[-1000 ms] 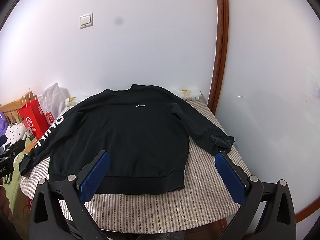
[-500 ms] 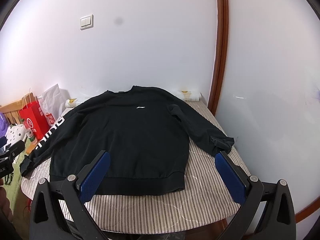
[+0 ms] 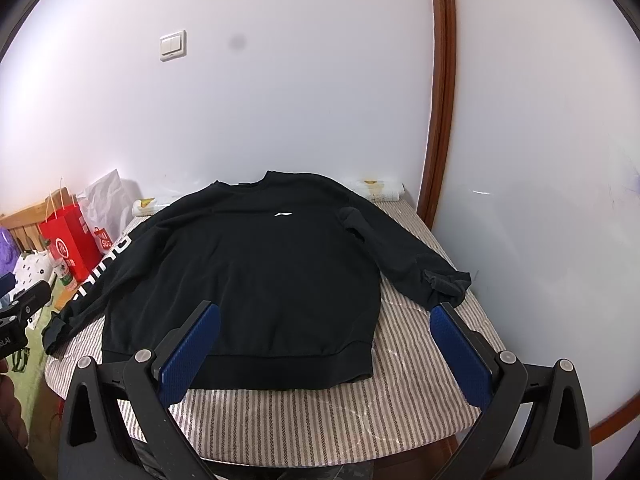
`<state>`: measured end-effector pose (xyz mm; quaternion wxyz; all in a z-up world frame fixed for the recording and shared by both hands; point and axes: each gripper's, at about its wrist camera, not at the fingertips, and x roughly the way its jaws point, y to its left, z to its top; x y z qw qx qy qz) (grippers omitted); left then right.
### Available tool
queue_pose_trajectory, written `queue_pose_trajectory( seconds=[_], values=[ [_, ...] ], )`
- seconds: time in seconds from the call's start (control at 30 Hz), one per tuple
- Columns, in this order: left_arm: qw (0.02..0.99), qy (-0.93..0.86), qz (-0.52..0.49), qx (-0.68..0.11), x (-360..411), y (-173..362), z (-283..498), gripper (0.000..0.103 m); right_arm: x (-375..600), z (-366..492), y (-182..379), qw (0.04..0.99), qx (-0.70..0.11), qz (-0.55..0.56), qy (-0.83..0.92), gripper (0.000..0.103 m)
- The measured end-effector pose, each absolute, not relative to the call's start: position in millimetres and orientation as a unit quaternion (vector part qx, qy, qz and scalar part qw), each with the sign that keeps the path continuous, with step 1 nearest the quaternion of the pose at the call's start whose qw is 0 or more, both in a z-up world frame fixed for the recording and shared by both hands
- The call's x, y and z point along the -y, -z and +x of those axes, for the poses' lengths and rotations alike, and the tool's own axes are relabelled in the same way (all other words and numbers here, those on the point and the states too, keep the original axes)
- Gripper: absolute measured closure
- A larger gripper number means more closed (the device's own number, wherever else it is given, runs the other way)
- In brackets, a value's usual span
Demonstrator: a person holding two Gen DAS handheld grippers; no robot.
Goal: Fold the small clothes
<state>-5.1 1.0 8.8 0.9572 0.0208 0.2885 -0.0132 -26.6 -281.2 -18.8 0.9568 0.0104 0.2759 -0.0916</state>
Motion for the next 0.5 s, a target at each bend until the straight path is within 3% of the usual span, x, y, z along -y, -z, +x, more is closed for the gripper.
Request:
queue_pose_trajectory(
  seconds=[0.5],
  values=[
    [0.958,0.016,0.019,-0.286,0.3,-7.3,-2.8,0.000,280.3,-26.4,25.0,0.956,-0.279,0.010,0.093,0.000]
  ],
)
